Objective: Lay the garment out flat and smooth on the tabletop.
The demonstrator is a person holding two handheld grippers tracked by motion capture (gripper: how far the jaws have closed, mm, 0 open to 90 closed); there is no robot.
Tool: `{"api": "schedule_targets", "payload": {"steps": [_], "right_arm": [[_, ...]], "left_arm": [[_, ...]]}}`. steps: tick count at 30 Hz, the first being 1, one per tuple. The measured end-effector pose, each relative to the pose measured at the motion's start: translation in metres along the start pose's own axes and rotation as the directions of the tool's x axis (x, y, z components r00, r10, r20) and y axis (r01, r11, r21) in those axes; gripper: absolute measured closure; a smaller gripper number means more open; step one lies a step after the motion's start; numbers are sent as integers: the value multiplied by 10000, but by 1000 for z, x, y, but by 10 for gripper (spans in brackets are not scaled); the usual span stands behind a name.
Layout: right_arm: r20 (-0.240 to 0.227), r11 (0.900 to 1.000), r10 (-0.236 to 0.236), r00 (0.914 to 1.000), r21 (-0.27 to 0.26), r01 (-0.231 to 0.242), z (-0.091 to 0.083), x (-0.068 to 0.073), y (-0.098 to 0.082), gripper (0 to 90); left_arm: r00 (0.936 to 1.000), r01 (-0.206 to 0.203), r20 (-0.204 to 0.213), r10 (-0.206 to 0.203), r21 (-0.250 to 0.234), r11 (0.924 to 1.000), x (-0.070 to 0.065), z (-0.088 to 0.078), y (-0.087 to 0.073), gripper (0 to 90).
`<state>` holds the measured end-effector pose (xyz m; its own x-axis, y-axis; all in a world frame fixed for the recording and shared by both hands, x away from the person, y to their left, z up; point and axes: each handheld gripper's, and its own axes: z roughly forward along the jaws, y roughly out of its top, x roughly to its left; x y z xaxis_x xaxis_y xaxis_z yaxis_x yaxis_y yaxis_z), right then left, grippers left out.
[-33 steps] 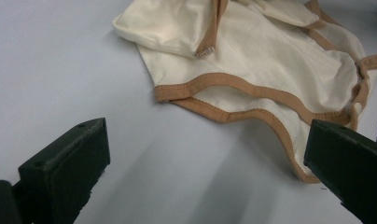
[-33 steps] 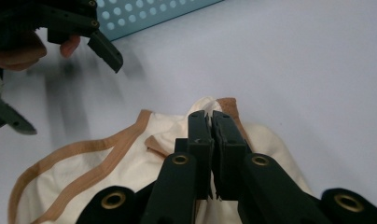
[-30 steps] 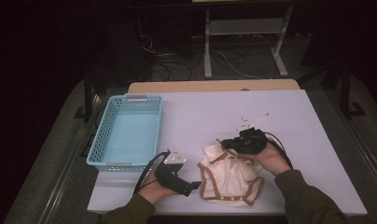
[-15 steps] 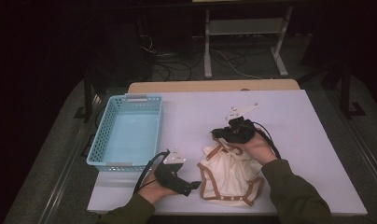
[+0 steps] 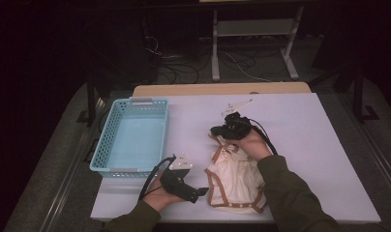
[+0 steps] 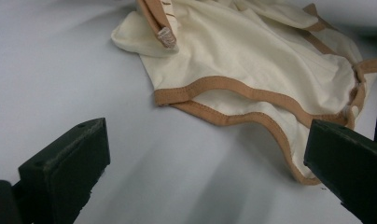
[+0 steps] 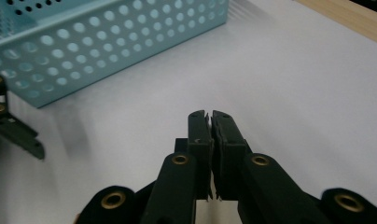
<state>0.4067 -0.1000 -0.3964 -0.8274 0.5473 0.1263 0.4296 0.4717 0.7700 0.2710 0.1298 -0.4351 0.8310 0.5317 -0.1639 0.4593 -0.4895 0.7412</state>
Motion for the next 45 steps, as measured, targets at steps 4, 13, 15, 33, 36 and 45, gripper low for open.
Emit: {"api": "schedule_targets", "payload": {"steps": [4, 13, 15, 33, 36, 45], "right_arm": [[125, 9996, 189, 9997, 186, -192, 9, -6, -1, 857], [165, 9981, 529, 9985, 298, -534, 8, -10, -4, 617], [235, 9977, 625, 9978, 260, -631, 3, -10, -4, 583], [629, 9975, 711, 9955, -22, -711, -61, -9, -25, 500], [688, 9970, 754, 9948, 124, -764, -70, -10, -32, 523], [872, 9932, 975, 9914, 555, -1026, -93, -17, -58, 588]], "left_arm": [[10000, 31, 28, -31, -30, 10000, -1, 0, 0, 0], [10000, 86, 27, -86, -38, 10000, -1, 0, 0, 0], [9999, 139, 30, -139, -89, 9999, -1, 1, 0, 0], [9999, 129, 20, -129, -29, 9999, -1, 2, -1, 0], [9999, 115, 19, -115, -23, 9999, -1, 2, 0, 0], [10000, 73, 7, -73, 24, 10000, 0, 1, 0, 0]]}}
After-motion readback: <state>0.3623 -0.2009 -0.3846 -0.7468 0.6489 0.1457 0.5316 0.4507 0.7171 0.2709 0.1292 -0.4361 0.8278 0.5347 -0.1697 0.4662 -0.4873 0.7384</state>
